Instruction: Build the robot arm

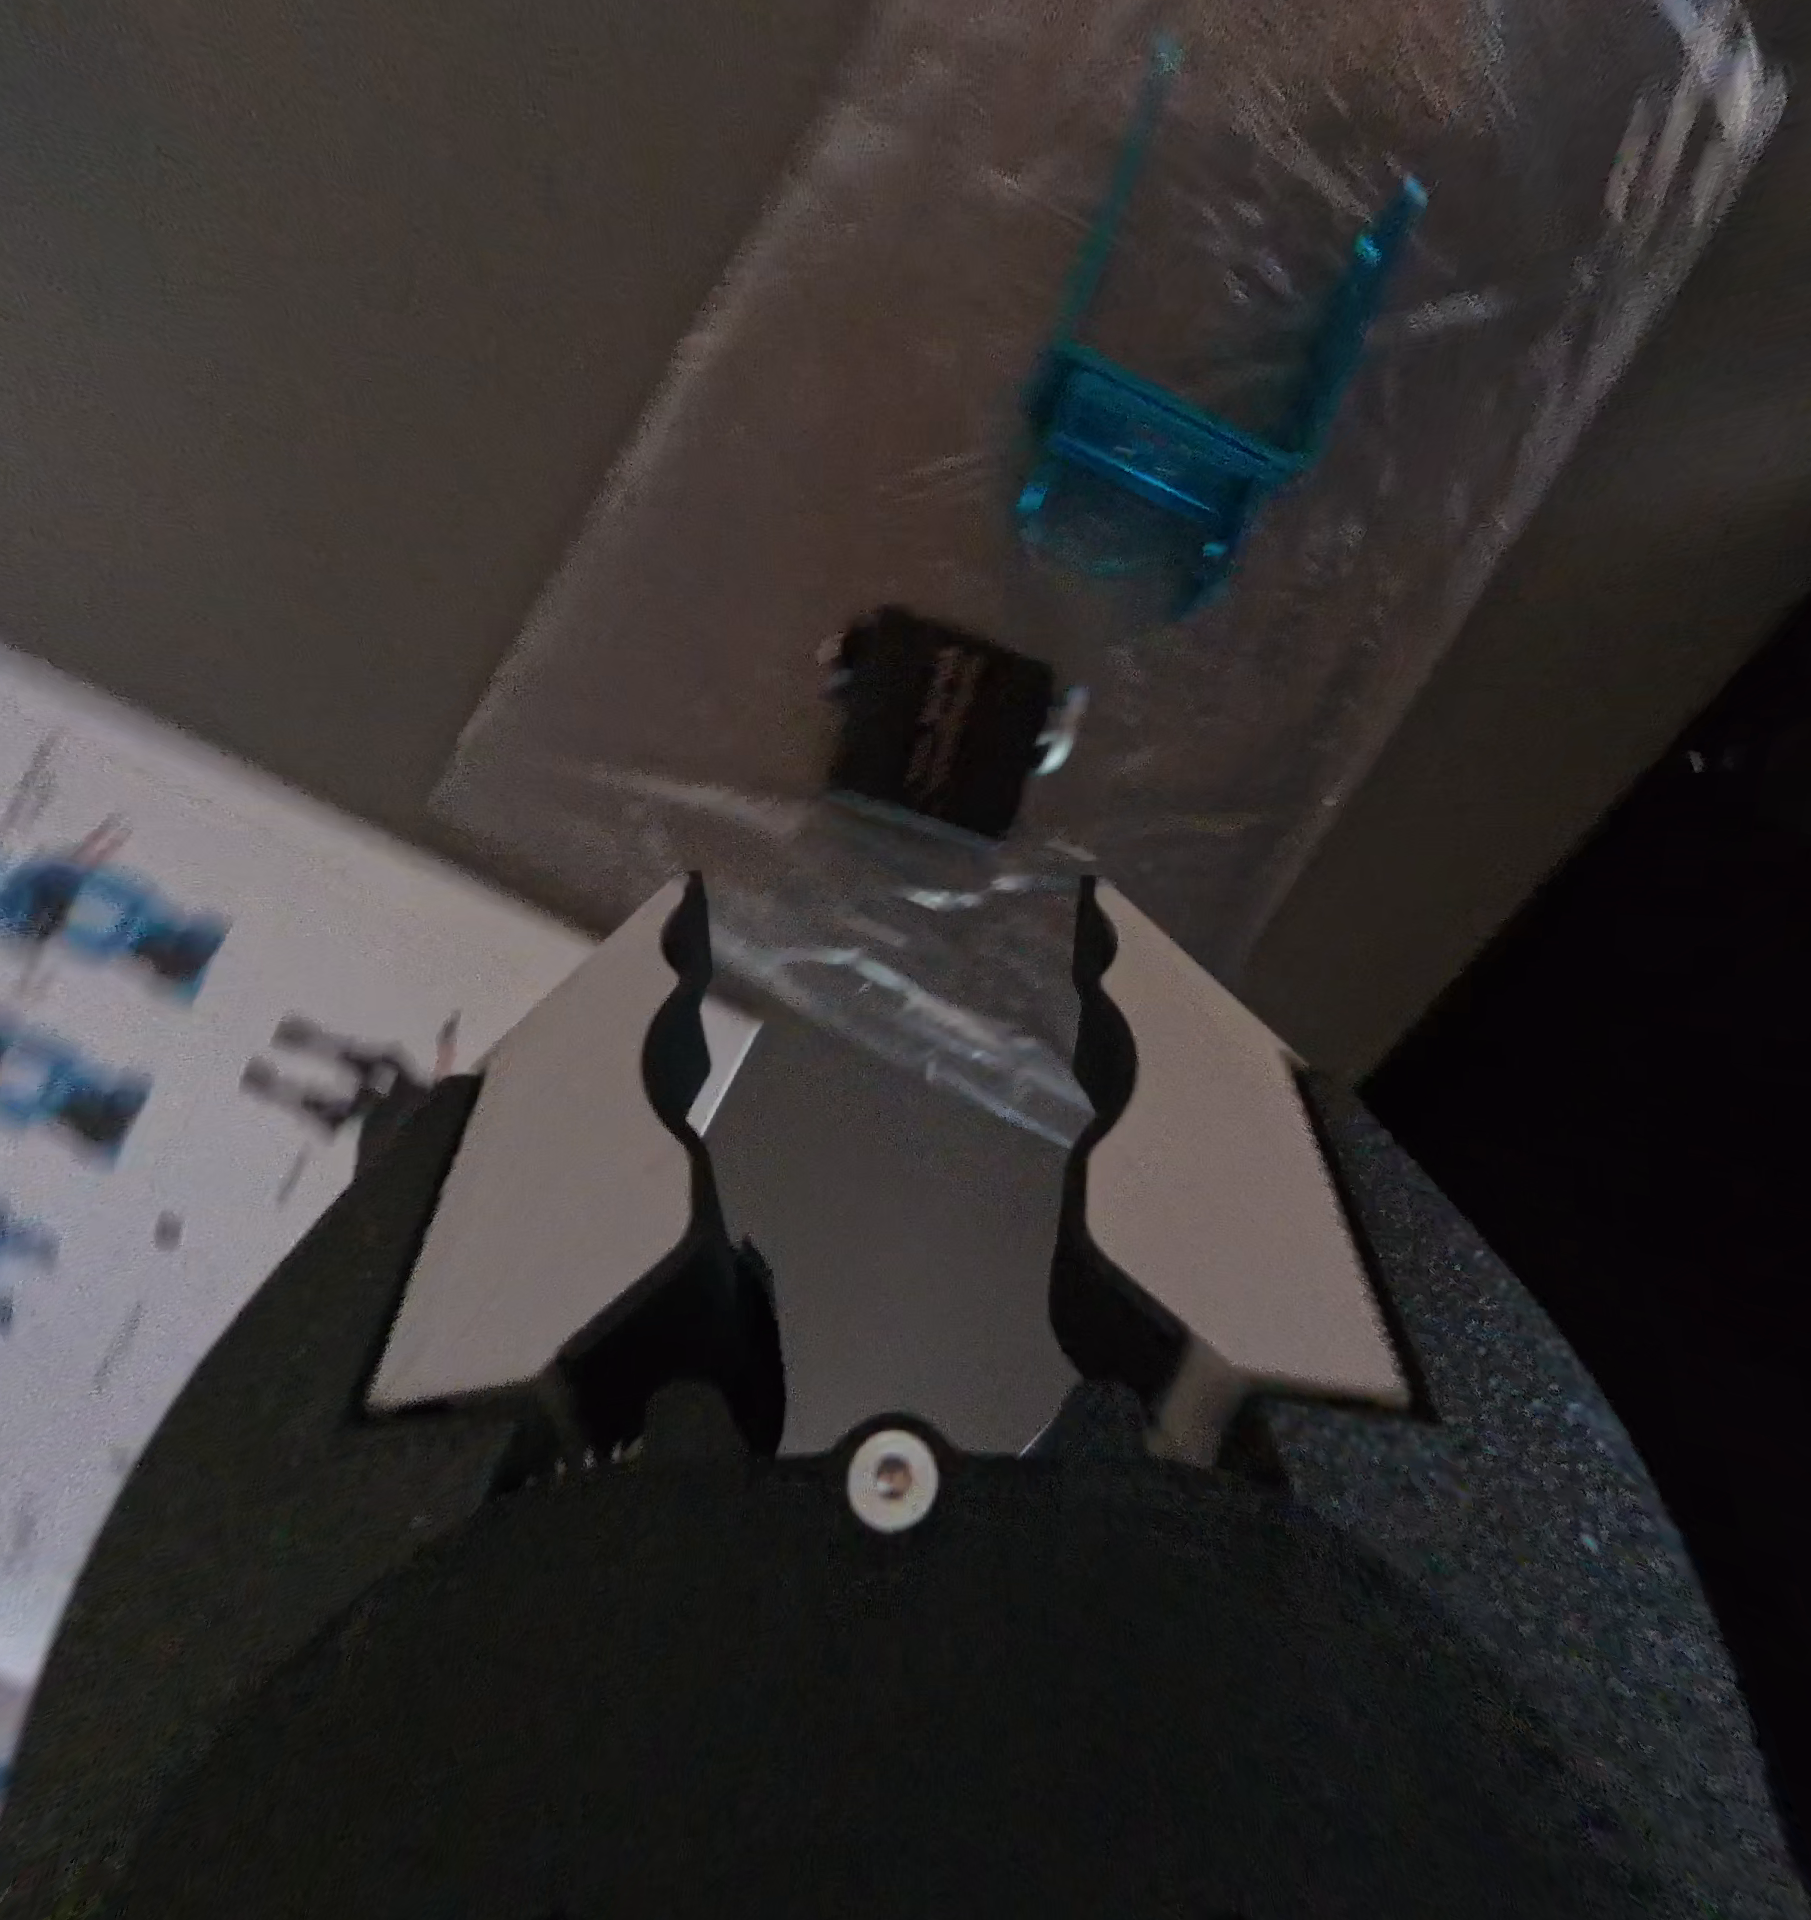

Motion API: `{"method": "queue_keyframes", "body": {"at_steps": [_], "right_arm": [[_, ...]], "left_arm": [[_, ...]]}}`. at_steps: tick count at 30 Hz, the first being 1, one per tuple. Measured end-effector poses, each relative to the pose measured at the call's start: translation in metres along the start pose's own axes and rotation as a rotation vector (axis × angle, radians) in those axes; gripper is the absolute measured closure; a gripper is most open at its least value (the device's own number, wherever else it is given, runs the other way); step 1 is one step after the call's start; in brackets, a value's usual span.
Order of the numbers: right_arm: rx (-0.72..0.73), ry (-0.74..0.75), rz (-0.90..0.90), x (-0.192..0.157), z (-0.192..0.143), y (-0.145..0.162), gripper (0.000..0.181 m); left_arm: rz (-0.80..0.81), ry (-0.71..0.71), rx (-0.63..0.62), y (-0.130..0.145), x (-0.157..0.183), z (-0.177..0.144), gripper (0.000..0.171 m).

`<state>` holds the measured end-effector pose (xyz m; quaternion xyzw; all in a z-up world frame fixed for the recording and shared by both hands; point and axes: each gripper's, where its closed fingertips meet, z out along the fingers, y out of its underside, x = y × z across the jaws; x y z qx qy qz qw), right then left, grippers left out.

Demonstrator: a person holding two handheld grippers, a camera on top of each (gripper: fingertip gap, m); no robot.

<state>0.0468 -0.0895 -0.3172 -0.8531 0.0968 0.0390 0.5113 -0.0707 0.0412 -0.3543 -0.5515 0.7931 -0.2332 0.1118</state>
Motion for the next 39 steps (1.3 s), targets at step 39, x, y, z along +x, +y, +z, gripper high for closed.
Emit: {"method": "queue_keyframes", "body": {"at_steps": [39], "right_arm": [[-0.191, 0.154, 0.069, 0.029, 0.067, -0.037, 0.120]], "left_arm": [[-0.660, -0.641, 0.366, 0.215, -0.125, -0.124, 0.117]]}}
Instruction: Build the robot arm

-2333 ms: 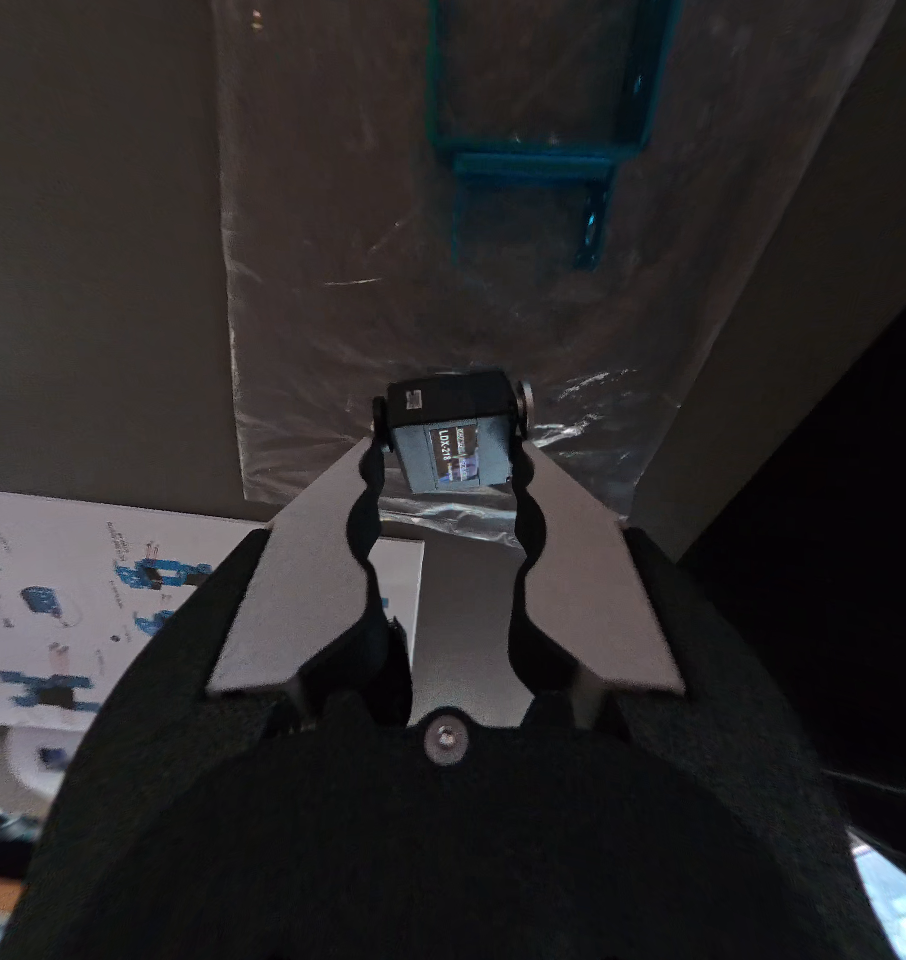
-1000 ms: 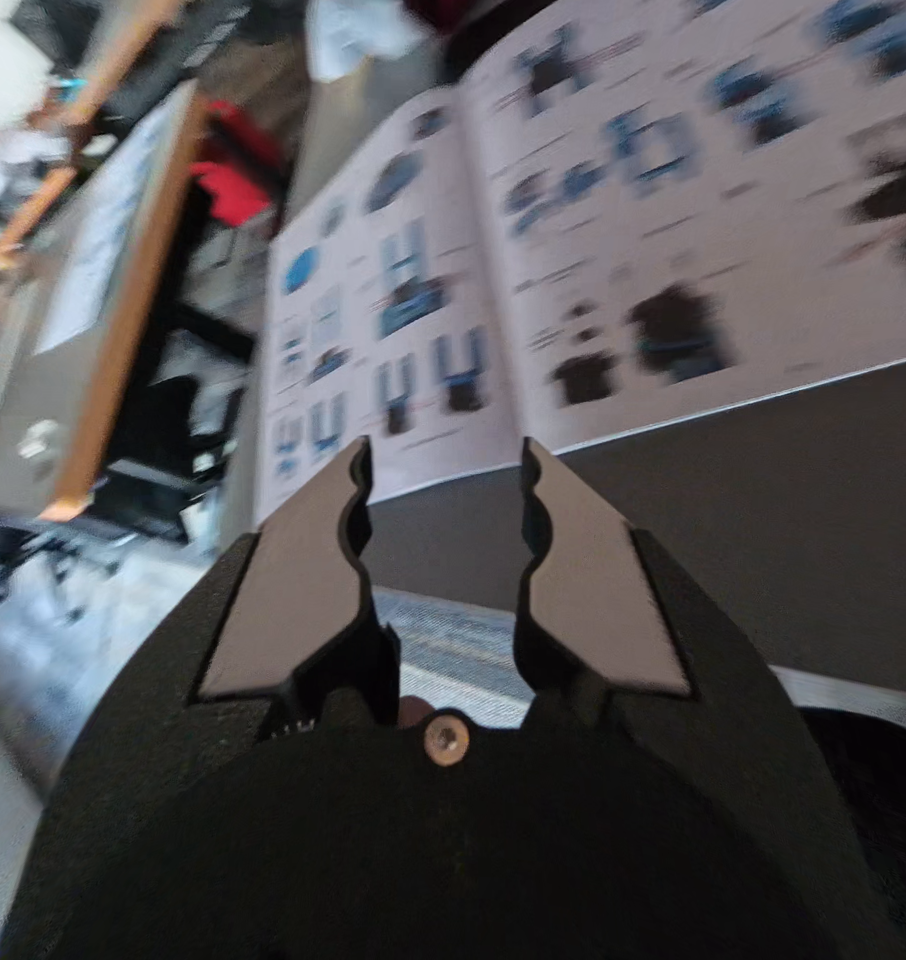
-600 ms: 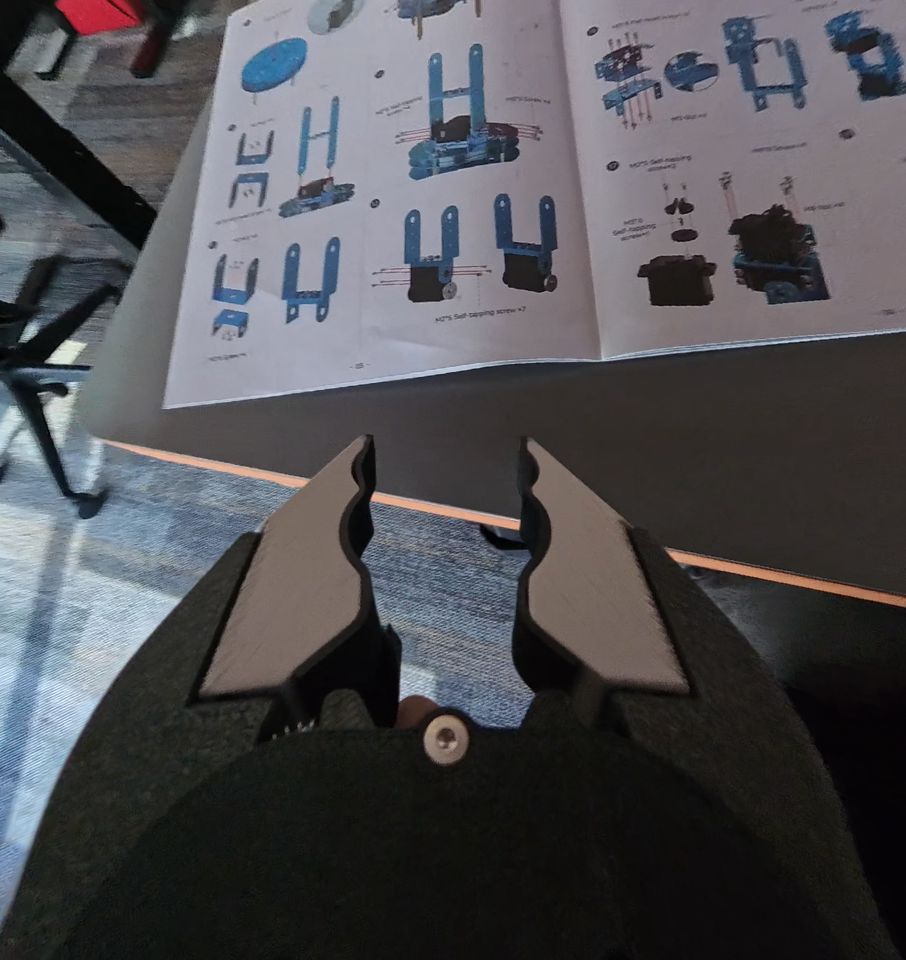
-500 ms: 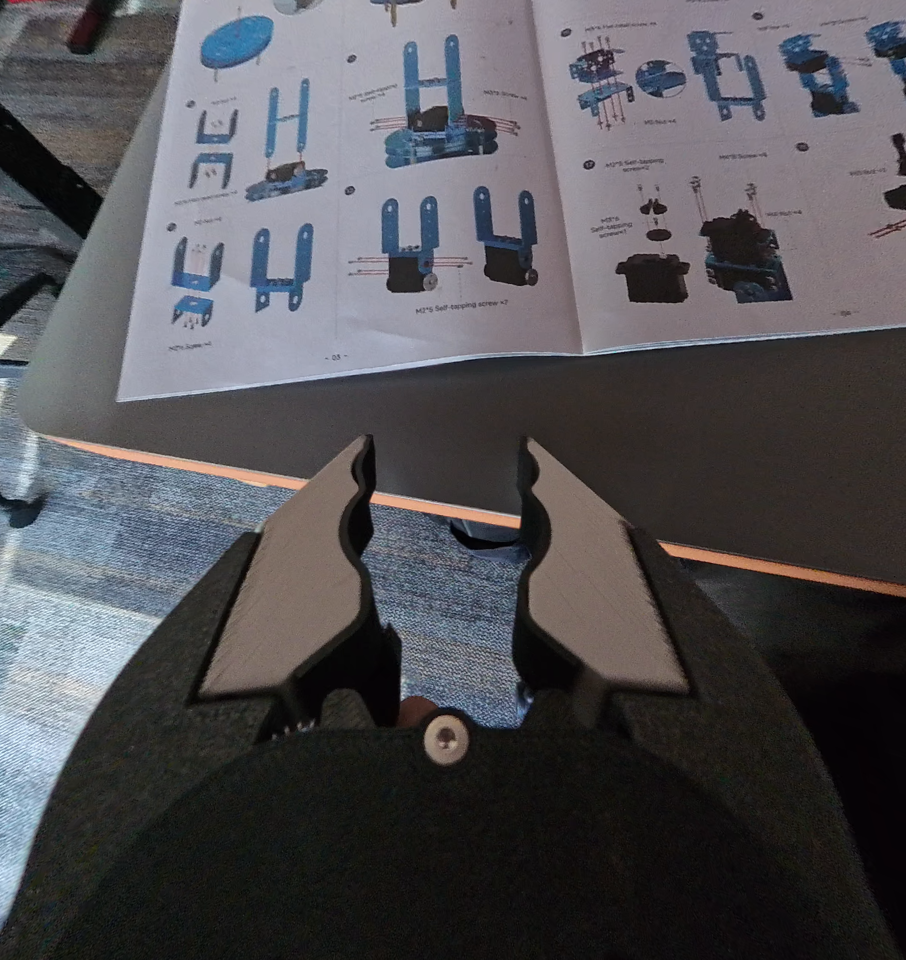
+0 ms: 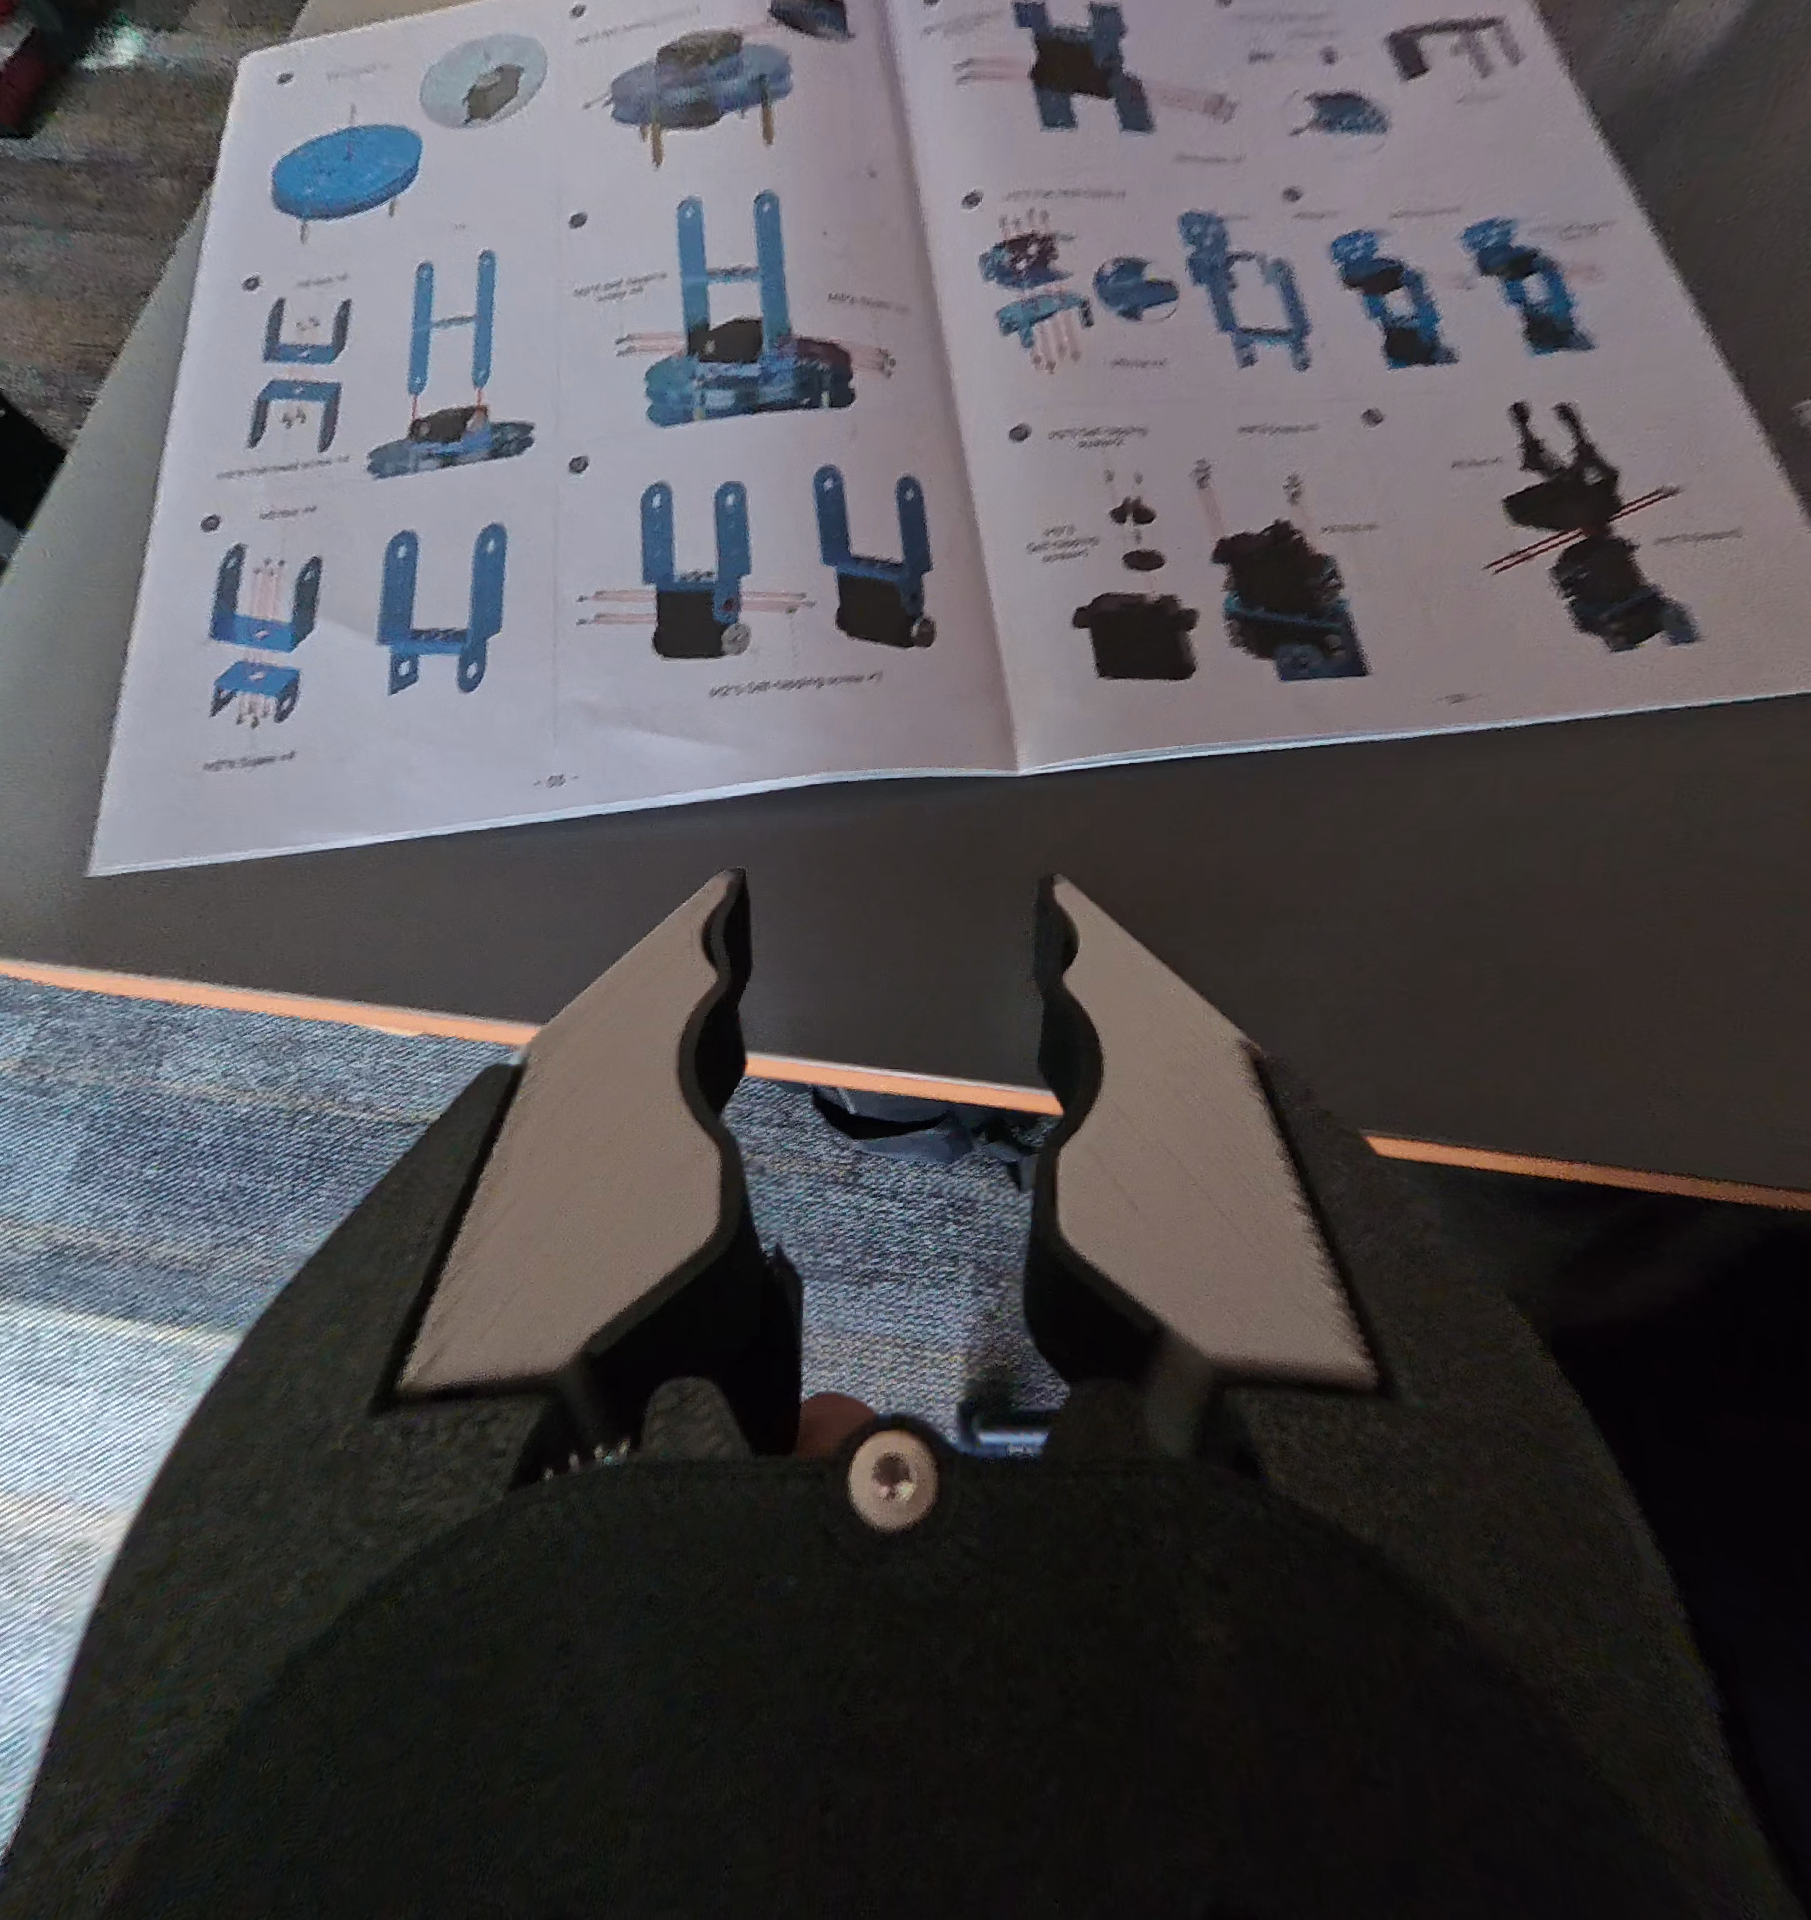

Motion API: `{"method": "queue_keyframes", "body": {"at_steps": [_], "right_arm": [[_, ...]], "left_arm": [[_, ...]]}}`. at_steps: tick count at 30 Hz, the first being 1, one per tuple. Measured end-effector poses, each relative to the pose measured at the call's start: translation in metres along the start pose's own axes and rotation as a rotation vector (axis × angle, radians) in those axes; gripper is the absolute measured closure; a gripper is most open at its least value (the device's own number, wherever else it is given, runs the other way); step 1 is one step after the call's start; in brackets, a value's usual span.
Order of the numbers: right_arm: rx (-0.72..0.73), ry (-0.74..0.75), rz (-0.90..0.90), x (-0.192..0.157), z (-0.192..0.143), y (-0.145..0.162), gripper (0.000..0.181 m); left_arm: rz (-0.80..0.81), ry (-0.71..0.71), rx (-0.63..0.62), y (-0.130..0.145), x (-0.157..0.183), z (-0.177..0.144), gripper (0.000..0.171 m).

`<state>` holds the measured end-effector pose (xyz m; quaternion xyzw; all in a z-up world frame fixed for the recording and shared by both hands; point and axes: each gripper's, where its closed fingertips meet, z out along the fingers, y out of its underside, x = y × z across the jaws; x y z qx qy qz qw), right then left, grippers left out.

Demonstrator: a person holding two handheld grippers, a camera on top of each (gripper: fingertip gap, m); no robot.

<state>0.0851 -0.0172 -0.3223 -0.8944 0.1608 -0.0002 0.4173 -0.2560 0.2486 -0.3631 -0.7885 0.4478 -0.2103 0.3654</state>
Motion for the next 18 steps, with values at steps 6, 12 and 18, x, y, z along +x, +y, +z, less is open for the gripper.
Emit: {"method": "queue_keyframes", "body": {"at_steps": [6, 12, 18], "right_arm": [[-0.044, 0.201, -0.103, 0.094, -0.013, 0.004, 0.132], [-0.087, 0.258, -0.075, 0.165, -0.010, 0.011, 0.137], [-0.032, 0.121, -0.013, 0.173, 0.024, -0.022, 0.145]], "left_arm": [[0.021, 0.010, -0.005, -0.015, 0.015, 0.007, 0.117], [0.053, 0.005, -0.009, -0.040, 0.037, 0.019, 0.118], [0.053, 0.051, -0.008, -0.063, 0.070, 0.033, 0.118]]}}
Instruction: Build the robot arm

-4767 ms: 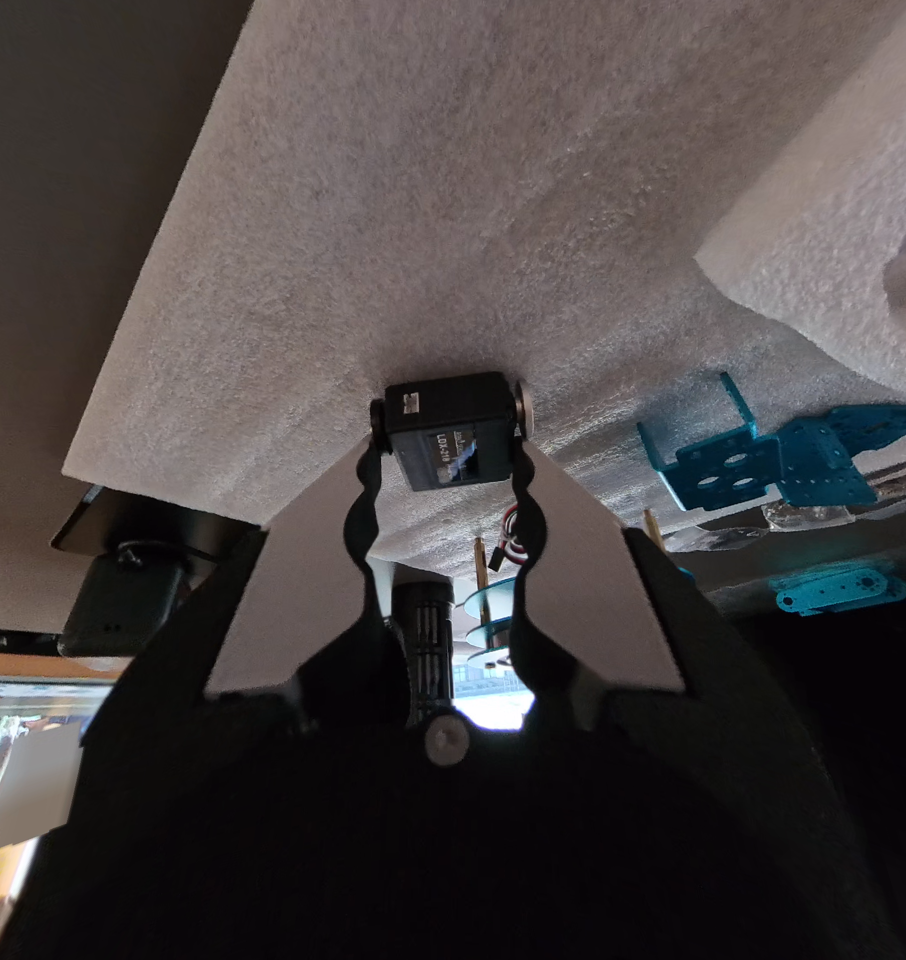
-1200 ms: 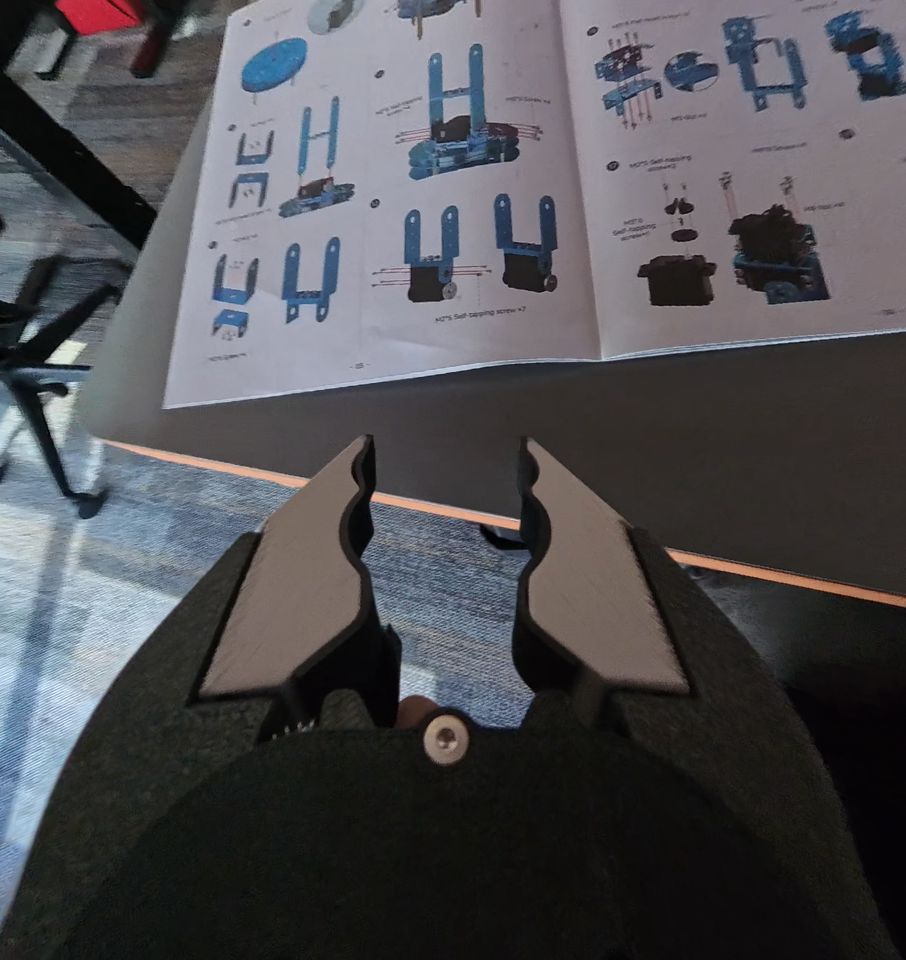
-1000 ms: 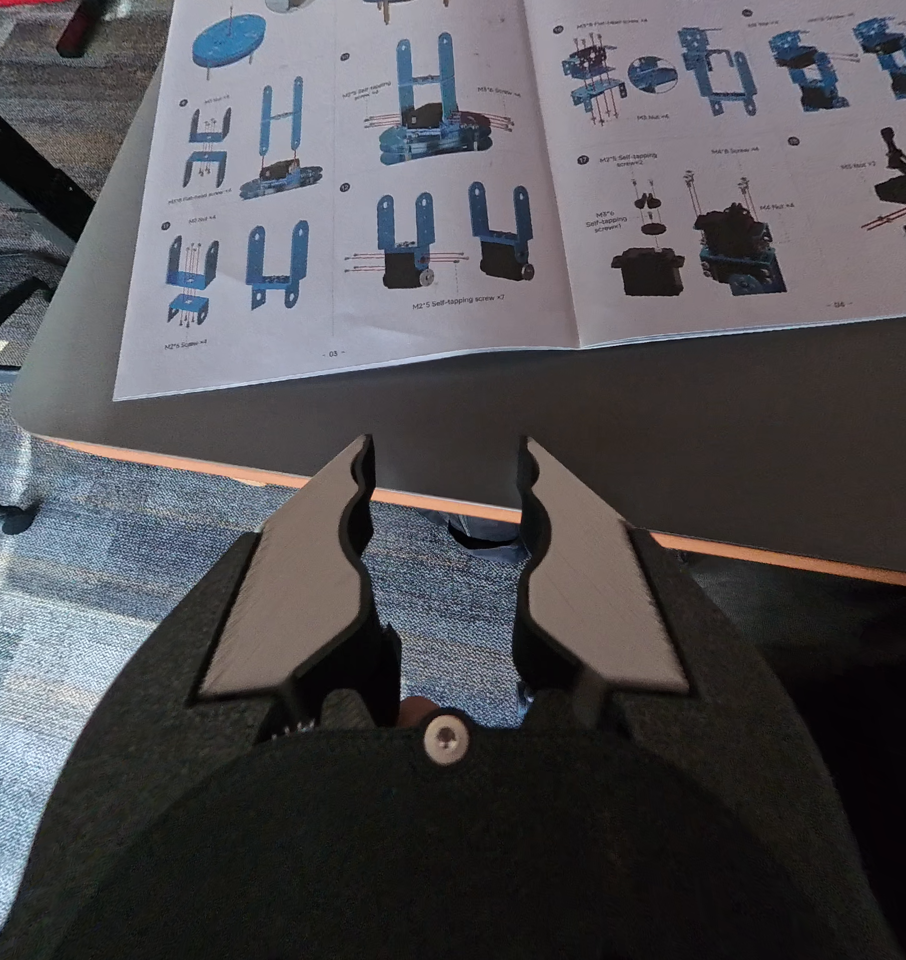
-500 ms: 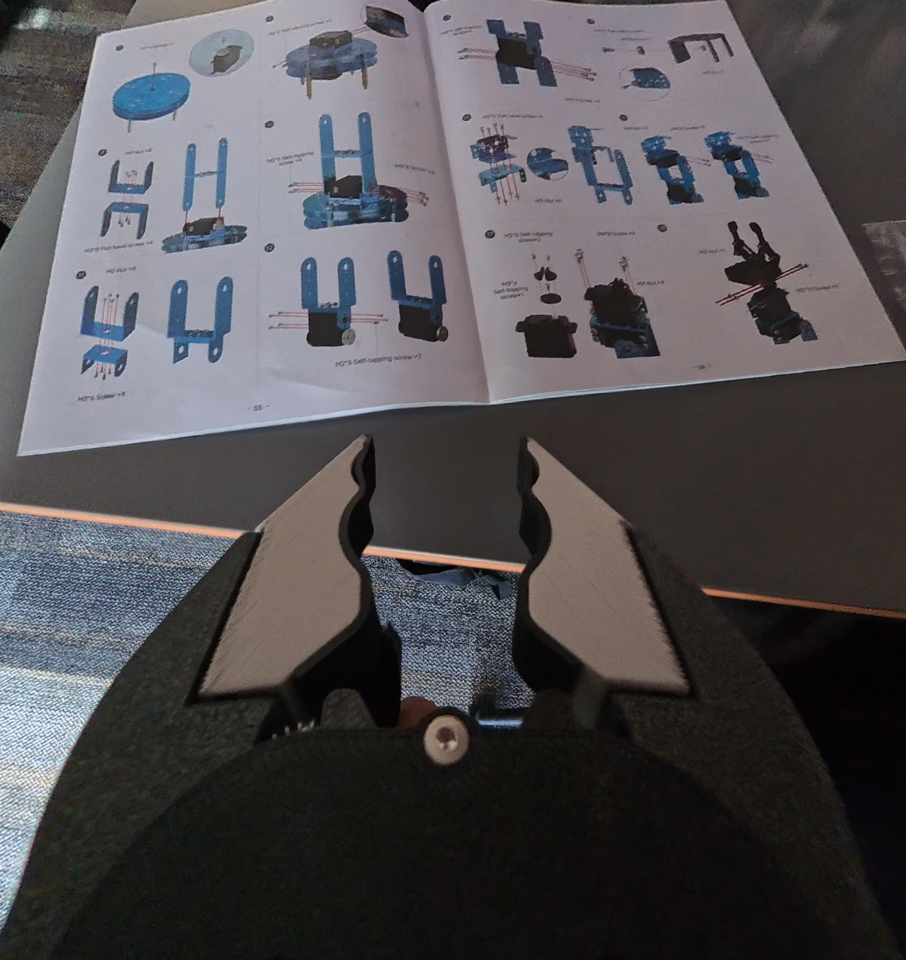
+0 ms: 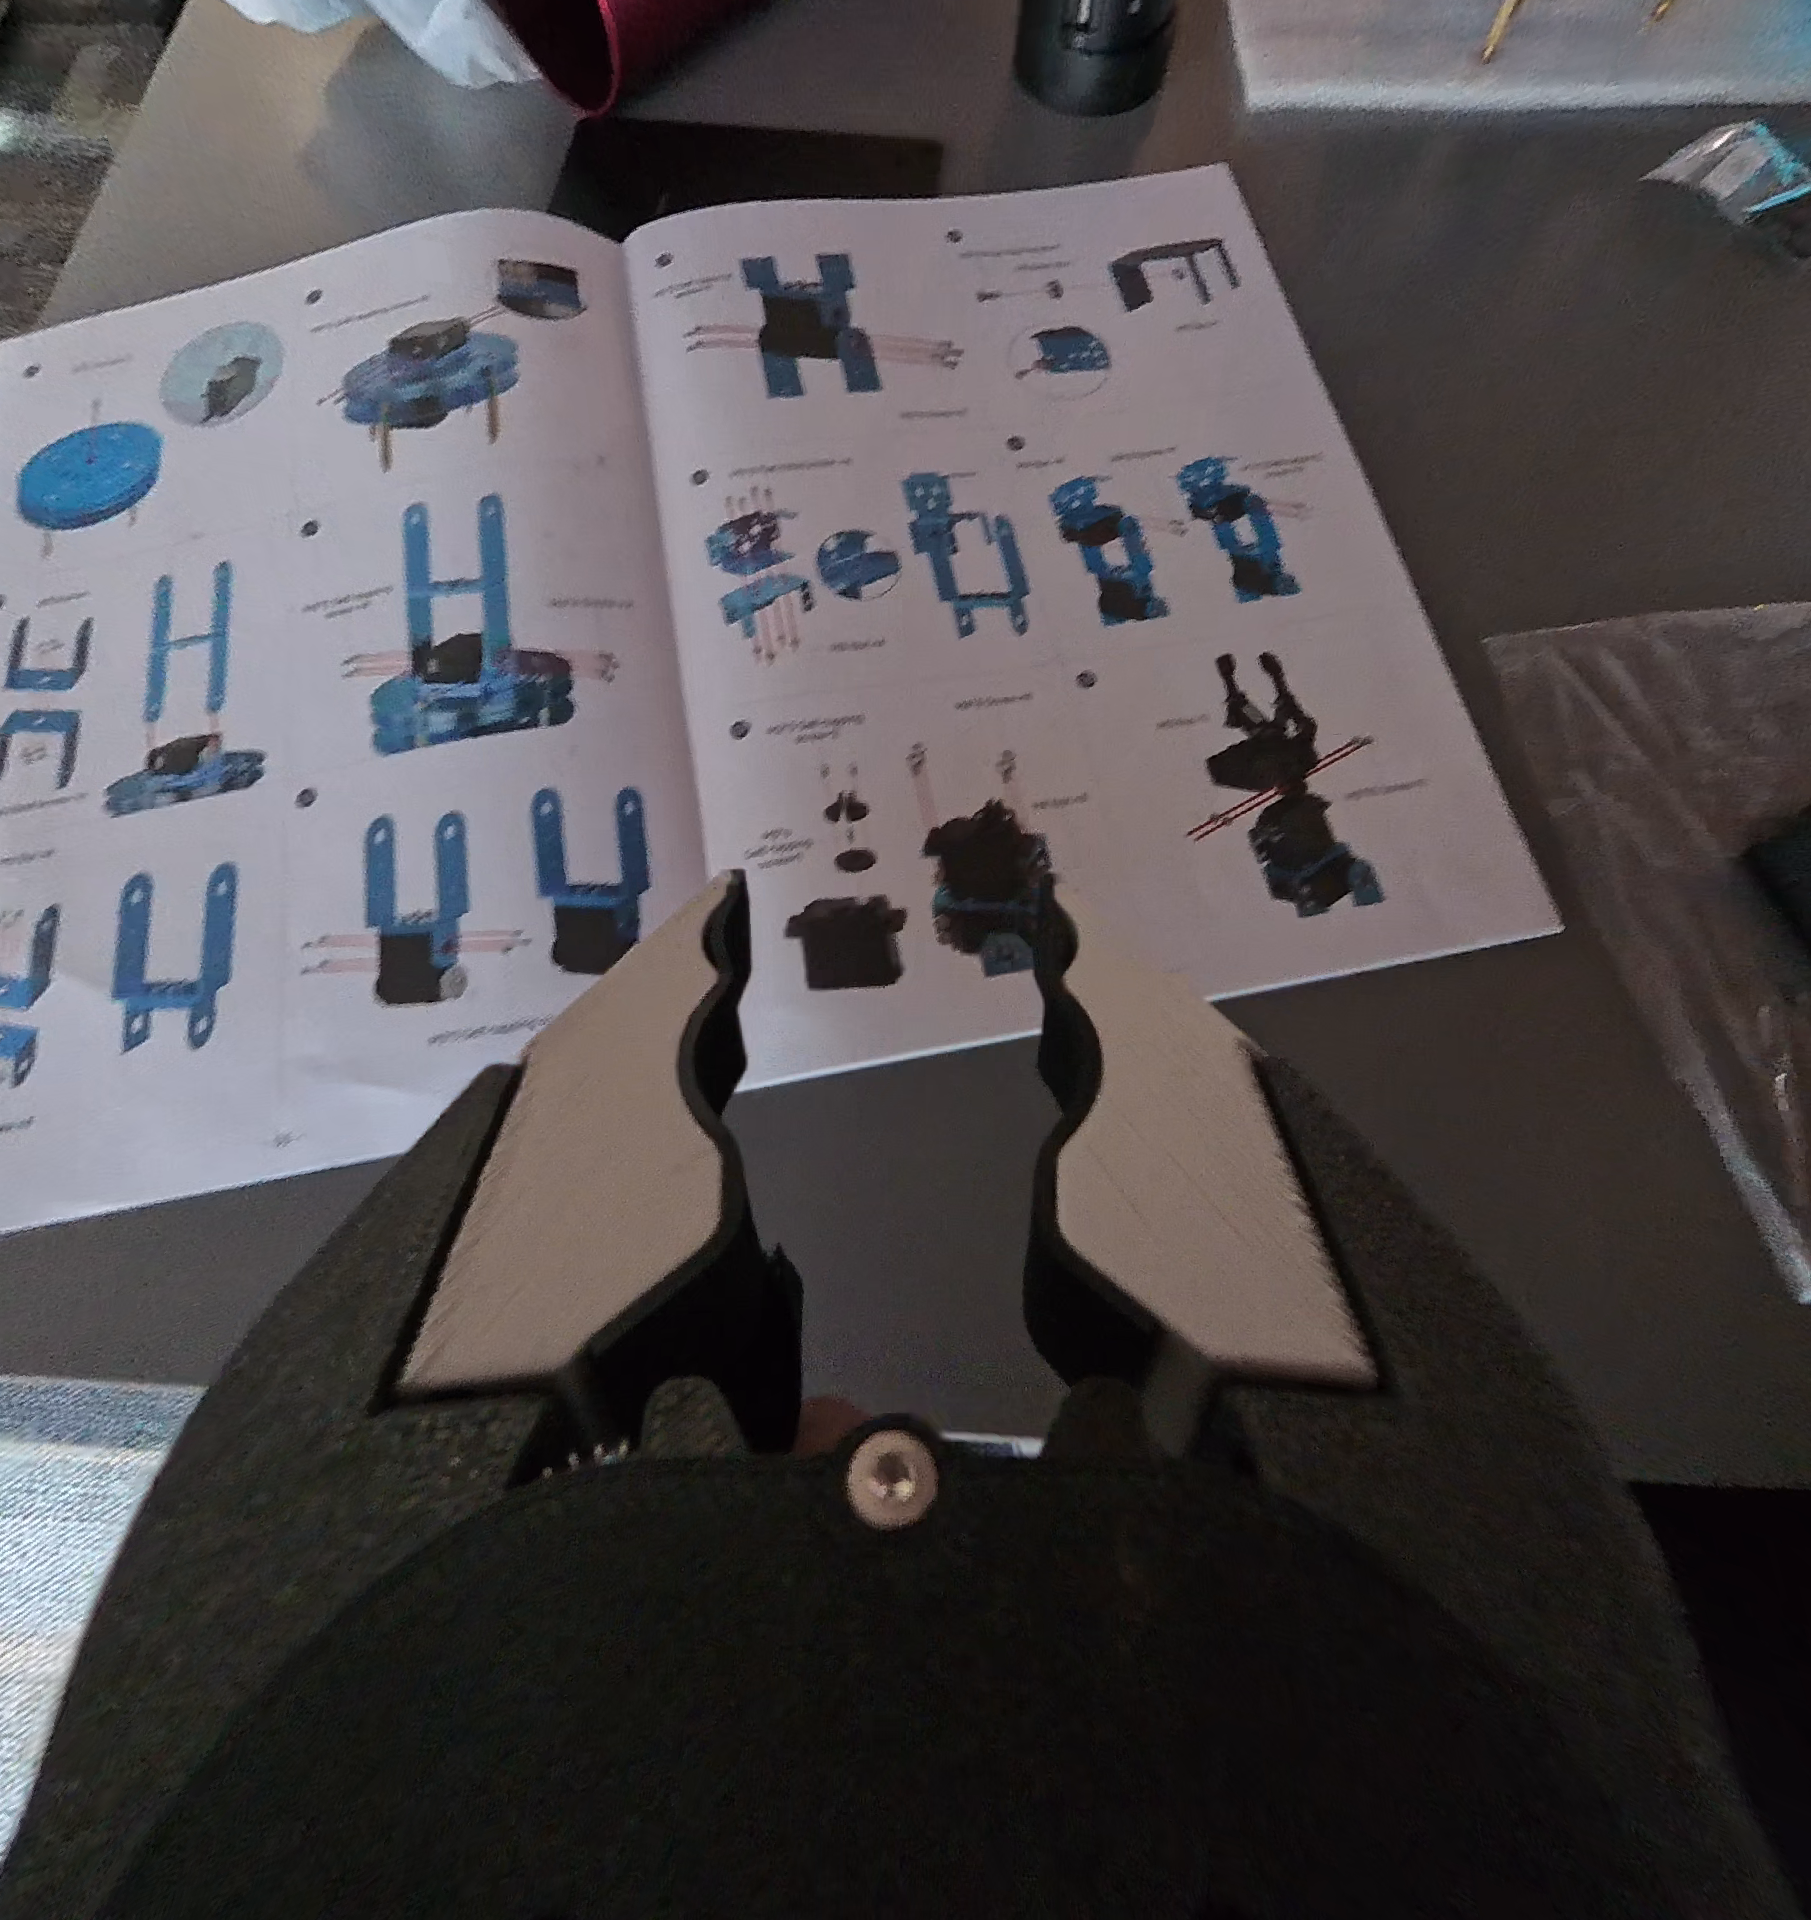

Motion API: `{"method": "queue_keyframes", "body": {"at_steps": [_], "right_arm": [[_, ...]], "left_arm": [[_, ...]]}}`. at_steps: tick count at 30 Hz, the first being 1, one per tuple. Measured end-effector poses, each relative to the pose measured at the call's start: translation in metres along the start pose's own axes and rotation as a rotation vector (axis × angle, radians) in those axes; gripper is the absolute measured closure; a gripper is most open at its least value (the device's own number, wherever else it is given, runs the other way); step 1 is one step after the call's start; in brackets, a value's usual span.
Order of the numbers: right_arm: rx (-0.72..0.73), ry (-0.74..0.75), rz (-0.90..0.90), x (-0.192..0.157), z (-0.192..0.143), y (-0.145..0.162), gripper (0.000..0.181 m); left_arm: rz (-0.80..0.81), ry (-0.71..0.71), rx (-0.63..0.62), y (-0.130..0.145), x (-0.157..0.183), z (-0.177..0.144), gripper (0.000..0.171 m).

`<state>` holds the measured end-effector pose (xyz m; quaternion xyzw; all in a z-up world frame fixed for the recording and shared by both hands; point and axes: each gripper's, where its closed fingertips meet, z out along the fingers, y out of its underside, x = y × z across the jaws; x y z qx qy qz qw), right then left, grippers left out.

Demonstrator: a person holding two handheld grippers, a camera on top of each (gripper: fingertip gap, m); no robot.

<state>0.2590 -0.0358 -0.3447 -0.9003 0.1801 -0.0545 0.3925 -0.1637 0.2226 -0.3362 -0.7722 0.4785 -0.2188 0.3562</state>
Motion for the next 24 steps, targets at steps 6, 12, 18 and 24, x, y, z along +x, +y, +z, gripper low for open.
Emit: {"method": "queue_keyframes", "body": {"at_steps": [6, 12, 18, 24], "right_arm": [[-0.057, 0.060, 0.013, 0.036, 0.005, 0.004, 0.145], [-0.070, 0.084, 0.099, 0.047, -0.027, 0.036, 0.145], [-0.095, 0.127, 0.140, 0.052, -0.054, 0.069, 0.145], [-0.149, 0.187, 0.133, 0.057, -0.071, 0.099, 0.145]], "left_arm": [[0.025, 0.031, -0.005, -0.011, 0.024, 0.013, 0.117], [0.043, 0.069, -0.020, -0.020, 0.039, 0.030, 0.117], [0.100, 0.092, -0.024, -0.031, 0.052, 0.043, 0.117], [0.106, 0.104, -0.026, -0.036, 0.057, 0.050, 0.117]]}}
